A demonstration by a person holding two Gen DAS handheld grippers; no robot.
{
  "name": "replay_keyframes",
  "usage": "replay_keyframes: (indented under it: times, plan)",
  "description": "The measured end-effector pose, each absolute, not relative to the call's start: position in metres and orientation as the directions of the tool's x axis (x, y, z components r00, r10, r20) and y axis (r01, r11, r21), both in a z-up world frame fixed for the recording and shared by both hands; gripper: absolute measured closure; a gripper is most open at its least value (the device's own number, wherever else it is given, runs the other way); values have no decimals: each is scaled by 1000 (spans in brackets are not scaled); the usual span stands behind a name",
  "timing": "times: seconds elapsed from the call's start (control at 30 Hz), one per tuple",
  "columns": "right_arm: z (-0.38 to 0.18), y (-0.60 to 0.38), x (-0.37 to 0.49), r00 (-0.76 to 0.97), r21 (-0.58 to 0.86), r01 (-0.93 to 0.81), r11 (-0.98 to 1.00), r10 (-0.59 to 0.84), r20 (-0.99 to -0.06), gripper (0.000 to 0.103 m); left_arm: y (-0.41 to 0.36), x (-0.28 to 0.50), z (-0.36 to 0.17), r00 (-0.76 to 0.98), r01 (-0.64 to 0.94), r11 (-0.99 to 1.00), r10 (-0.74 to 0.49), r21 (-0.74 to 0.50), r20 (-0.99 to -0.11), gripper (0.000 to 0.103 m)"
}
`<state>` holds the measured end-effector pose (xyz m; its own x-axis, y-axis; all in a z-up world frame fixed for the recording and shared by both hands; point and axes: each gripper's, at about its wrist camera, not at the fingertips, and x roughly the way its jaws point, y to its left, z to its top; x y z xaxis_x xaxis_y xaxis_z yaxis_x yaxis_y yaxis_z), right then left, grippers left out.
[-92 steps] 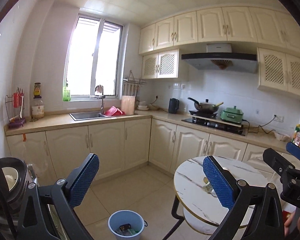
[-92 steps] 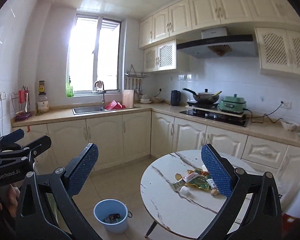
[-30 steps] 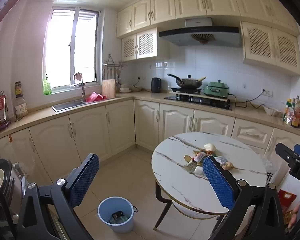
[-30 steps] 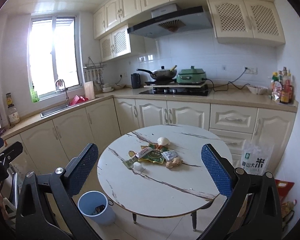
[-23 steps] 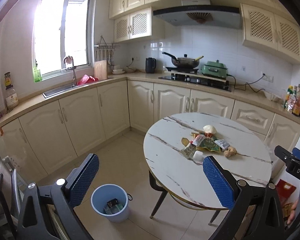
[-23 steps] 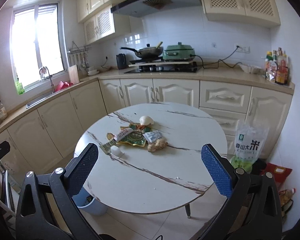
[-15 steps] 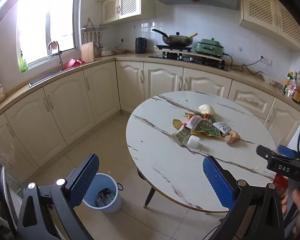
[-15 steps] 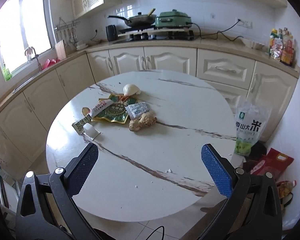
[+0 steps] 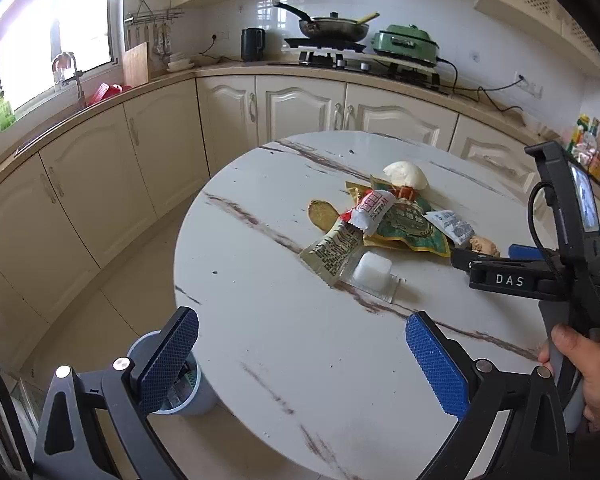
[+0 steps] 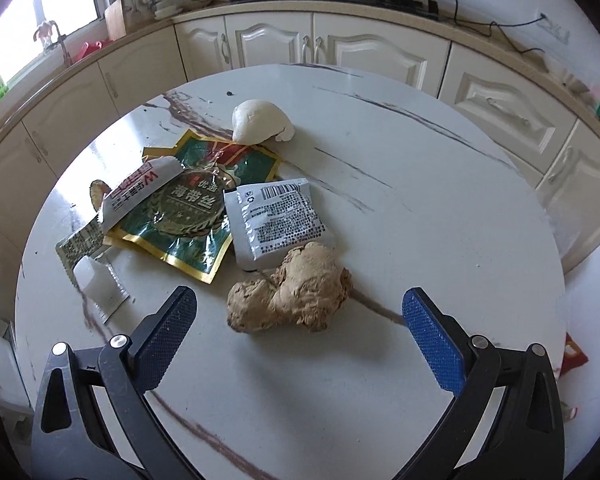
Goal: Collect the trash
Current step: 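Grasp the small white plastic cup with the left gripper while the right gripper grasps the ginger root, then lift the white cup and ginger root off the table with both grippers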
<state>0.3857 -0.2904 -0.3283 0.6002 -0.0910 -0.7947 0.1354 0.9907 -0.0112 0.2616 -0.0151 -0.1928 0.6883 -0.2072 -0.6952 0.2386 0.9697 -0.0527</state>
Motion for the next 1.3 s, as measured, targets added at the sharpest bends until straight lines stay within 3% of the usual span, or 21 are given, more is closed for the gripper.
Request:
replay_keyframes:
  times: [0.1,0.2,0.3,0.37,0.57,0.63,0.7,0.77,0.83,1.0,1.07,1.3]
  plan:
    - [-332,-294,392,600,13,109,994,-55,-798,2,-30,283,-203,672,266,963,-221,-49,-707,1]
    - [-334,-298,397,599,2,90,996,-53,-799,11,-46,299,-215,651,285,957,-235,-55,-721,1]
    - [-332,-303,393,608,-1,56,998,-35,-793,24,-64,321,-227,625,313,948,-252,-59,-739,1]
    - [-330,-307,390,615,1,43,999,-25,-788,45,-72,332,-233,615,316,947,-245,-50,-749,3]
    - [-328,-329,375,638,47,36,998,14,-770,46,-95,355,-249,600,297,954,-216,-36,-771,15]
    - [-326,-337,370,642,69,42,997,25,-766,46,-99,357,-251,591,298,954,-217,-39,-777,27]
    - [-325,-346,365,648,87,49,995,35,-761,46,-103,359,-254,593,290,957,-199,-23,-780,28]
    - [-325,-352,358,654,115,52,992,53,-755,46,-106,357,-256,605,285,958,-181,-1,-775,36]
    - [-324,-355,351,662,135,50,990,68,-746,46,-102,356,-256,602,298,954,-207,-25,-771,53]
    - [-320,-351,341,678,163,35,986,96,-728,46,-96,344,-260,612,329,944,-237,-30,-755,55]
    - [-318,-348,337,684,167,27,986,104,-722,46,-90,337,-260,609,344,938,-264,-52,-748,76]
    - [-318,-331,328,683,182,-9,983,139,-717,46,-67,313,-267,586,367,923,-325,-114,-742,76]
